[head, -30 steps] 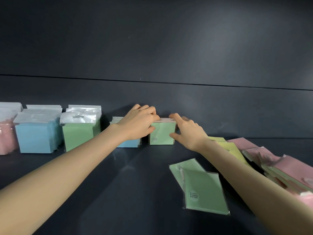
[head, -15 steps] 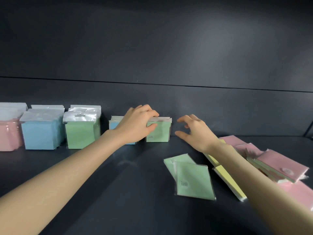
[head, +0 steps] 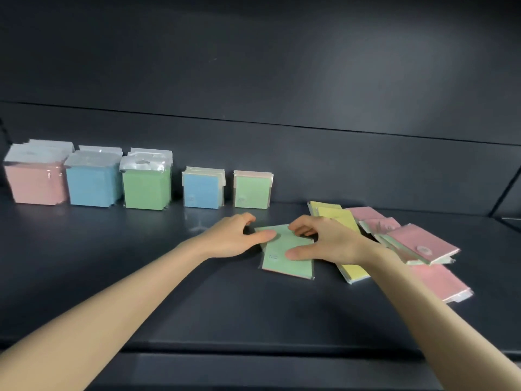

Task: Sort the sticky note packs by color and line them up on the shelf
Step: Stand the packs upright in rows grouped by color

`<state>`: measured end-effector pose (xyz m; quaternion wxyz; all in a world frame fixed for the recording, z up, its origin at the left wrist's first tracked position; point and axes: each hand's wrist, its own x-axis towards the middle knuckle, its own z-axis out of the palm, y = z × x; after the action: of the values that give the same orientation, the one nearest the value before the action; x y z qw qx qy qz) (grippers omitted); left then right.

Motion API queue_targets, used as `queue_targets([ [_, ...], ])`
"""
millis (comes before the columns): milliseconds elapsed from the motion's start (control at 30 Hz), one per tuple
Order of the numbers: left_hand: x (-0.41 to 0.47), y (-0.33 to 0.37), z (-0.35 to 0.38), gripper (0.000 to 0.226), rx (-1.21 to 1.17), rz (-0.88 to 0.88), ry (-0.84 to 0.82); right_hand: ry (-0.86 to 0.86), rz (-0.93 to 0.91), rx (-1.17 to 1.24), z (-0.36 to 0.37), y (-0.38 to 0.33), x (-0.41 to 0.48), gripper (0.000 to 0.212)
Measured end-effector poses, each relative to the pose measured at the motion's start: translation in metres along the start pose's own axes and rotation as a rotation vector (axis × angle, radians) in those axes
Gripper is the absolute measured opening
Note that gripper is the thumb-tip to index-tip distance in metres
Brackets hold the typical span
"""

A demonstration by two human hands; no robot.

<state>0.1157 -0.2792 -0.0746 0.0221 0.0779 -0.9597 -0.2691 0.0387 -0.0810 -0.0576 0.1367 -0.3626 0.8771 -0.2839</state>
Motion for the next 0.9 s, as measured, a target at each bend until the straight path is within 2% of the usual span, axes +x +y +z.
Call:
queue_targets([
  [133, -0.004, 0.009, 0.005, 0.078, -0.126, -0.032, 0.005, 0.009, -0.021, -0.034, 0.003, 0.0, -0.005, 0.06],
  [333, -0.017, 0.019, 0.005, 0.071, -0.498, -0.052, 0.173, 0.052, -0.053, 0.03, 0.005, -0.013, -0.005, 0.073],
  [500, -0.028, 0.011, -0.001, 0.032, -0.791, -0.047, 0.144, 0.11, -0.043, 0.198, 0.008, -0.017, -0.001, 0.056],
  [633, -0.028, 0.0, -0.008, 0.029, -0.94, -0.049, 0.154, 0.174, -0.101, 0.344, 0.009, -0.022, 0.008, 0.031],
  [900, -0.003, -0.021, -0.036, 0.013, -1.098, -0.123, 0.391, 0.368, -0.084, 0.645, -0.008, -0.036, 0.037, 0.026],
])
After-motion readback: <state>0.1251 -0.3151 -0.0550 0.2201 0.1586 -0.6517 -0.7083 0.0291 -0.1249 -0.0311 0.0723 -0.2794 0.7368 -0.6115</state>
